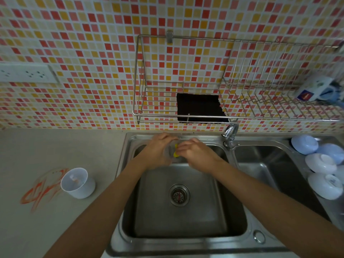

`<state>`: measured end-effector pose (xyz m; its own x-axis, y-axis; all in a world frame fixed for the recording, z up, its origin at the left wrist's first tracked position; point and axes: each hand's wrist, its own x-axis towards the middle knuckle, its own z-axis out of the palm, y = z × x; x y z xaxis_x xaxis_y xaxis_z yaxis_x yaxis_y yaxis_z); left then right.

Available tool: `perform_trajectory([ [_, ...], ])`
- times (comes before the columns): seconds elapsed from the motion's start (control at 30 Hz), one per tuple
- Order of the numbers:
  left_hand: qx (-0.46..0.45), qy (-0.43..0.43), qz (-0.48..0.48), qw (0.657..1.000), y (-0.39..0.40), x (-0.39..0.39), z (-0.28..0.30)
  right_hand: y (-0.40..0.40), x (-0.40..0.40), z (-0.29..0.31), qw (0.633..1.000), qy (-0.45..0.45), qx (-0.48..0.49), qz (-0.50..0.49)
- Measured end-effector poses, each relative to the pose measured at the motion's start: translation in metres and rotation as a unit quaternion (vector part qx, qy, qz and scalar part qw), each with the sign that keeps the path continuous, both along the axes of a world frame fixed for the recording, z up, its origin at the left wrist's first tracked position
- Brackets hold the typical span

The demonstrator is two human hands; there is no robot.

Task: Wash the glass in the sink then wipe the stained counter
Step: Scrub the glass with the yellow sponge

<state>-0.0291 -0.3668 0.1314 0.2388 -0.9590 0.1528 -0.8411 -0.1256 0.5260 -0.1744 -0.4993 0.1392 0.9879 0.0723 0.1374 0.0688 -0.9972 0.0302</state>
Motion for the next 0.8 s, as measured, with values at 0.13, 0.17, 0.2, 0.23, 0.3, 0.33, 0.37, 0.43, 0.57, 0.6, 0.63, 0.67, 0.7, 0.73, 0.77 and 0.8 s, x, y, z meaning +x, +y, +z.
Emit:
perform_trajectory([
  [0.13,-0.001,0.002,-0.003,1.0,-0.002,0.008,0.007,-0.006,-0.006,0.0,0.998,-0.037,-0.036,0.022],
  [0.17,0.001,0.012,-0.007,1.0,-0.001,0.011,0.006,-0.005,-0.009,-0.003,0.998,-0.044,-0.031,0.03],
  [0.2,0.001,0.029,-0.011,1.0,0.0,0.013,0.004,-0.005,-0.012,-0.006,0.998,-0.055,-0.026,0.035],
  [0.23,-0.003,0.046,-0.012,0.999,0.001,0.013,0.002,-0.005,-0.013,-0.01,0.997,-0.069,-0.023,0.034],
  [0.3,-0.008,0.076,-0.003,0.997,0.002,0.01,0.0,-0.003,-0.012,-0.015,0.995,-0.096,-0.025,0.024],
  [0.33,-0.011,0.087,0.004,0.996,0.002,0.006,-0.001,-0.002,-0.012,-0.017,0.994,-0.107,-0.028,0.021],
  [0.37,-0.014,0.091,0.013,0.996,0.002,0.003,-0.002,-0.001,-0.011,-0.019,0.992,-0.117,-0.033,0.022],
  [0.43,-0.02,0.086,0.036,0.995,0.003,-0.003,-0.003,0.001,-0.011,-0.02,0.989,-0.138,-0.044,0.024],
  [0.57,-0.047,0.054,0.073,0.995,0.005,-0.005,-0.006,0.014,-0.009,-0.019,0.989,-0.146,-0.014,0.014],
  [0.6,-0.056,0.05,0.067,0.995,0.005,-0.003,-0.008,0.019,-0.009,-0.018,0.991,-0.13,0.025,0.004],
  [0.63,-0.06,0.045,0.06,0.995,0.007,-0.001,-0.009,0.023,-0.008,-0.019,0.991,-0.108,0.084,-0.007],
  [0.67,-0.055,0.039,0.055,0.996,0.008,0.001,-0.01,0.027,-0.008,-0.018,0.984,-0.085,0.153,-0.026],
  [0.7,-0.049,0.03,0.052,0.997,0.009,0.003,-0.011,0.029,-0.008,-0.017,0.972,-0.067,0.218,-0.046],
  [0.73,-0.041,0.018,0.051,0.998,0.01,0.003,-0.012,0.03,-0.009,-0.016,0.959,-0.044,0.273,-0.066],
  [0.77,-0.034,0.004,0.051,0.998,0.01,0.003,-0.013,0.029,-0.01,-0.014,0.95,-0.025,0.301,-0.077],
  [0.8,-0.026,-0.007,0.051,0.998,0.011,0.0,-0.013,0.028,-0.011,-0.012,0.95,-0.004,0.303,-0.077],
])
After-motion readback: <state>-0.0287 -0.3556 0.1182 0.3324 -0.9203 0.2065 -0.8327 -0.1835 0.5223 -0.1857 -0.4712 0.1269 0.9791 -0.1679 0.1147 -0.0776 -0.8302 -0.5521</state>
